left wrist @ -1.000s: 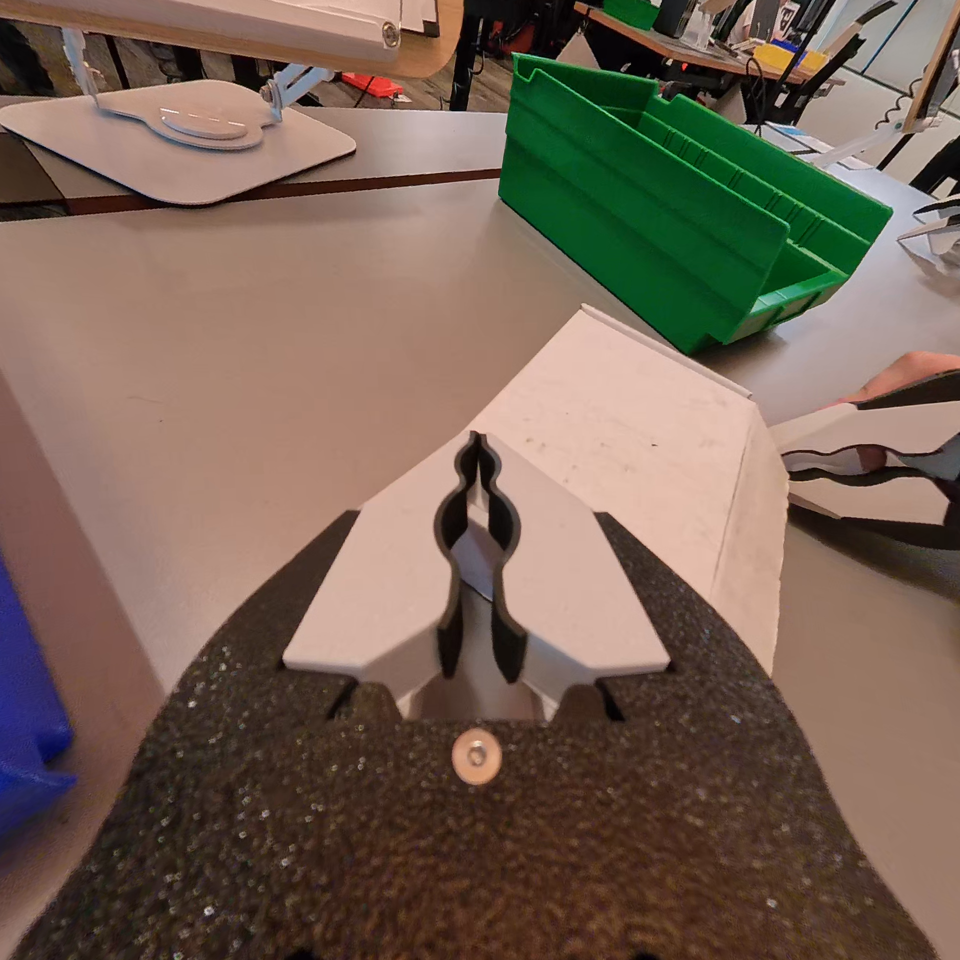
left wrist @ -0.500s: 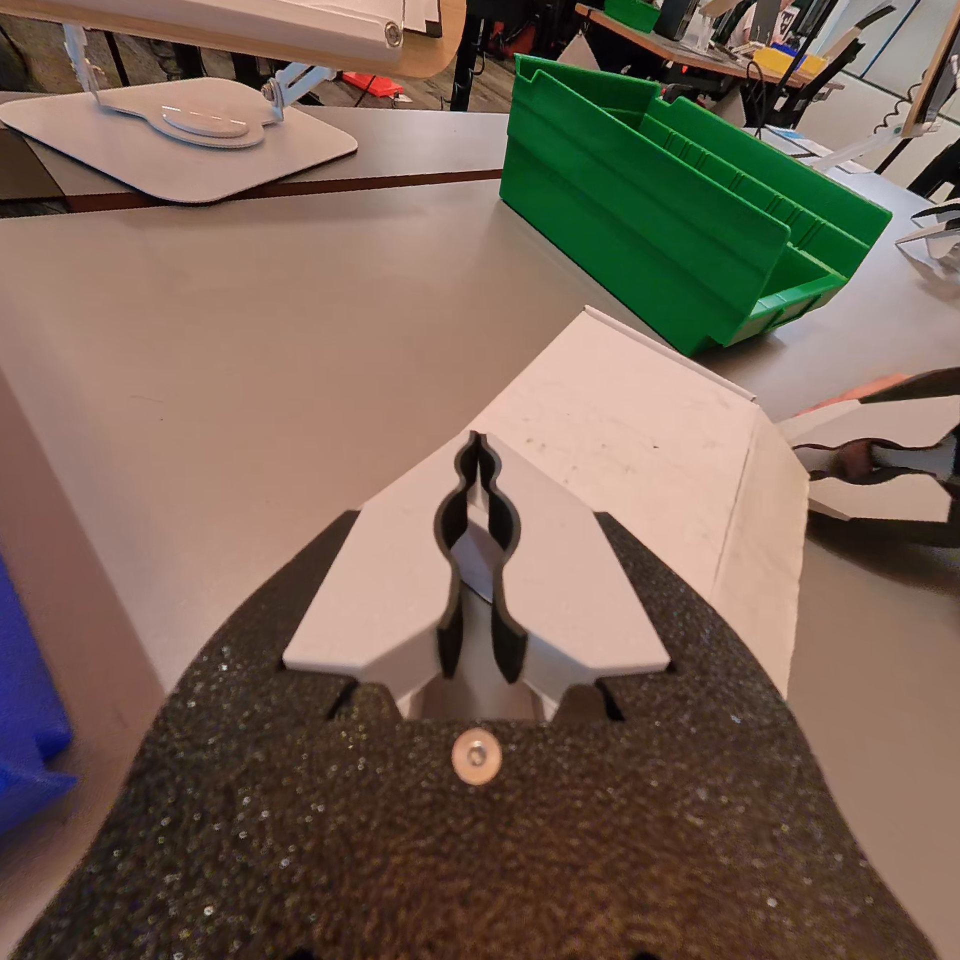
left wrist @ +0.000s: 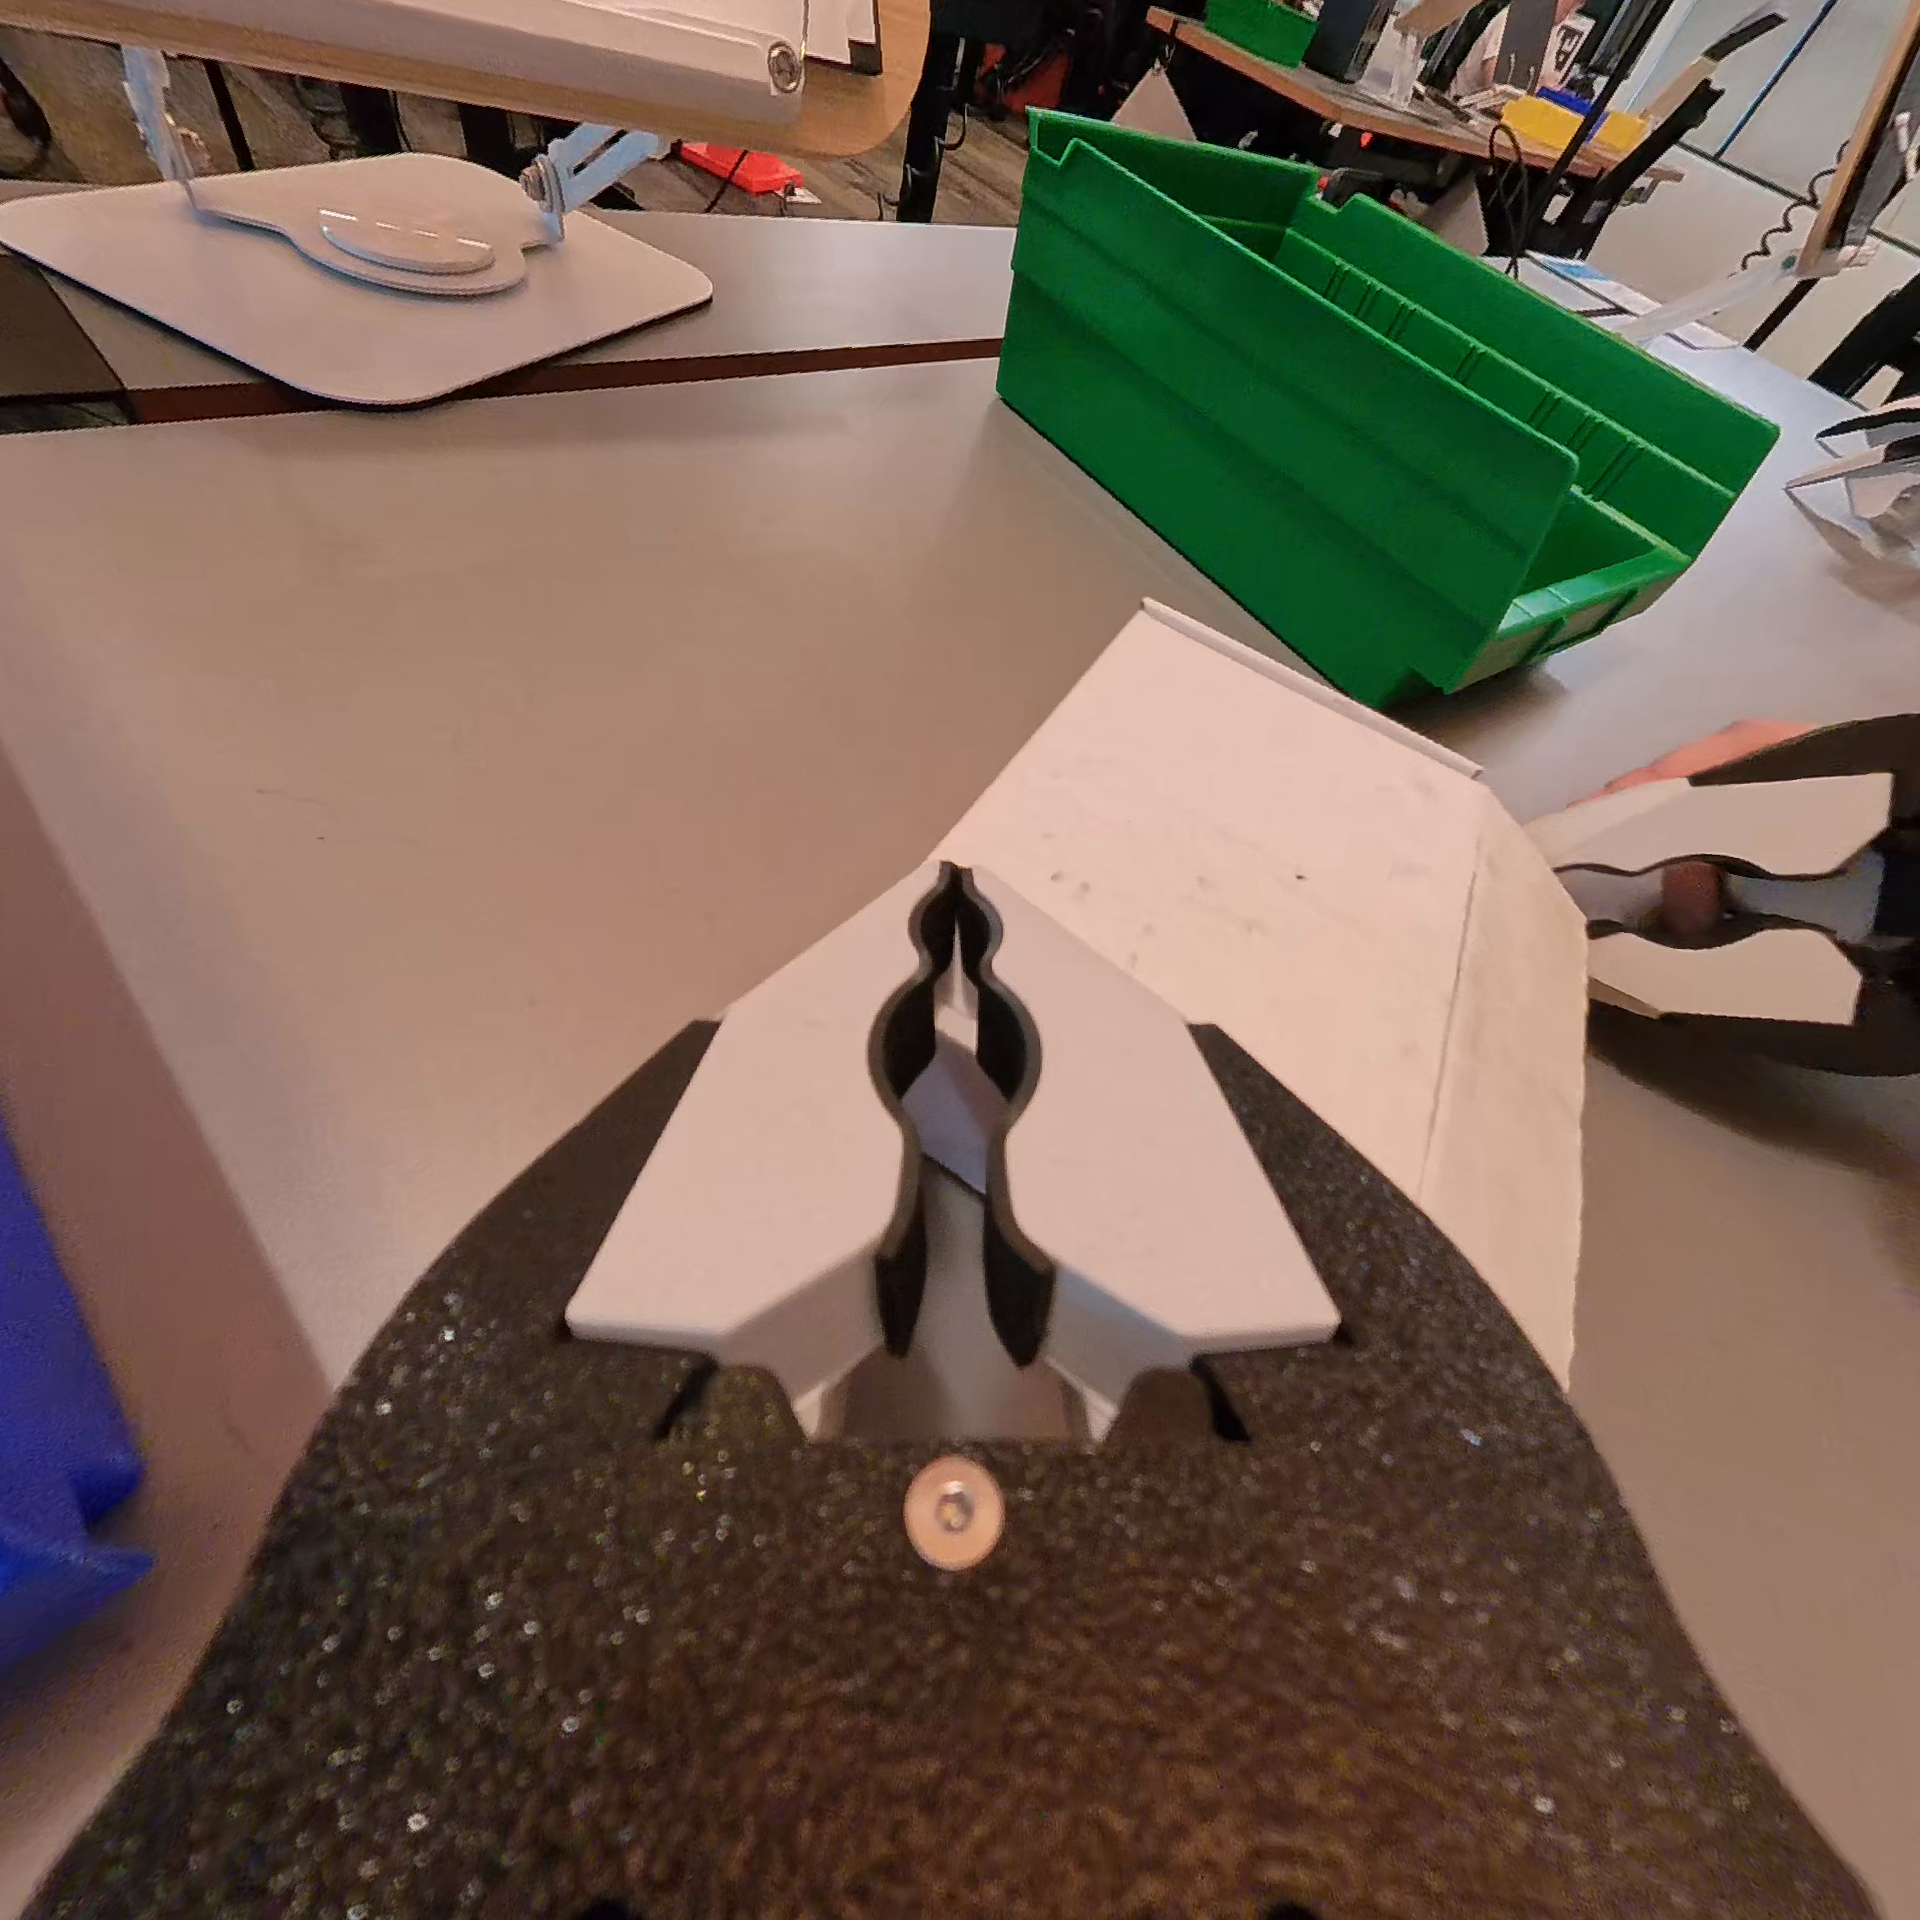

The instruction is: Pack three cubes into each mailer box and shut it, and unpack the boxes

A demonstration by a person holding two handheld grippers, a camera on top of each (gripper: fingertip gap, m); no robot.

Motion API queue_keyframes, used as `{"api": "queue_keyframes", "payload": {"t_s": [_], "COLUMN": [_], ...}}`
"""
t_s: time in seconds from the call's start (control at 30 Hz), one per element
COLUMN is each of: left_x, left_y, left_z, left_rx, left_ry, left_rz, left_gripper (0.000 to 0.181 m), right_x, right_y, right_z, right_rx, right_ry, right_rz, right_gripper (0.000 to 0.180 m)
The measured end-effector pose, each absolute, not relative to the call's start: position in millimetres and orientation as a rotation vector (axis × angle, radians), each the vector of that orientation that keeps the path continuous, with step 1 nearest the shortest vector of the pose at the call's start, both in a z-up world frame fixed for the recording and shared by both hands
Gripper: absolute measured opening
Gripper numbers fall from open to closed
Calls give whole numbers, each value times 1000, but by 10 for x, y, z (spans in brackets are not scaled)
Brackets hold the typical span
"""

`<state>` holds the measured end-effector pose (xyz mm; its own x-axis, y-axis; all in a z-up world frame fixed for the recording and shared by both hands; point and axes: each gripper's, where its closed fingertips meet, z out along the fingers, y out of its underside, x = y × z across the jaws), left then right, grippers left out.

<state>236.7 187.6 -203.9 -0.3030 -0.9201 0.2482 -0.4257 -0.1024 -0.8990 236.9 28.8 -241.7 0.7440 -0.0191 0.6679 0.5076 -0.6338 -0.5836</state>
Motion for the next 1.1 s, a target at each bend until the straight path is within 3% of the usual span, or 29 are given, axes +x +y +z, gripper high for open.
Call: {"api": "queue_keyframes", "payload": {"t_s": [0.1, 0.2, 0.23, 0.3, 0.33, 0.4, 0.47, 0.57, 0.83, 1.0, 1.1], "left_x": [2365, 2366, 2366, 2366, 2366, 2366, 2366, 2367, 2368, 2254, 1952], "left_y": [1877, 1876, 1877, 1876, 1877, 1876, 1874, 1873, 1870, 1882, 1852], "left_z": [-2039, -2040, -2039, -2038, -2039, -2039, -2039, -2038, -2036, -2001, -1863], "left_rx": [-1470, -1469, -1471, -1475, -1475, -1472, -1465, -1453, -1430, -1382, -1253], "left_ry": [1706, 1706, 1706, 1706, 1706, 1707, 1706, 1706, 1702, 1697, 1657], "left_rz": [-1389, -1389, -1393, -1401, -1403, -1397, -1384, -1361, -1317, -1275, -1234], "left_gripper": [0, 0, 0, 0, 0, 0, 0, 0, 0, 0, 26], "right_x": [2394, 2367, 2337, 2238, 2180, 2168, 2309, 2554, 2798, 2840, 2836], "right_y": [293, 197, 146, 68, 56, 112, 241, 532, 1218, 1259, 1253], "right_z": [-2421, -2394, -2367, -2236, -2120, -1747, -1372, -1247, -2004, -2018, -2020], "right_rx": [-2129, -2152, -2162, -2149, -2117, -1972, -1818, -1796, -2207, -2251, -2252], "right_ry": [-439, -525, -537, -512, -493, -417, -296, -236, -580, -603, -576], "right_rz": [-899, -905, -863, -716, -634, -574, -620, -748, -935, -1005, -976], "right_gripper": [14, 32, 40, 80, 89, 72, 33, 0, 0, 0, 0]}}
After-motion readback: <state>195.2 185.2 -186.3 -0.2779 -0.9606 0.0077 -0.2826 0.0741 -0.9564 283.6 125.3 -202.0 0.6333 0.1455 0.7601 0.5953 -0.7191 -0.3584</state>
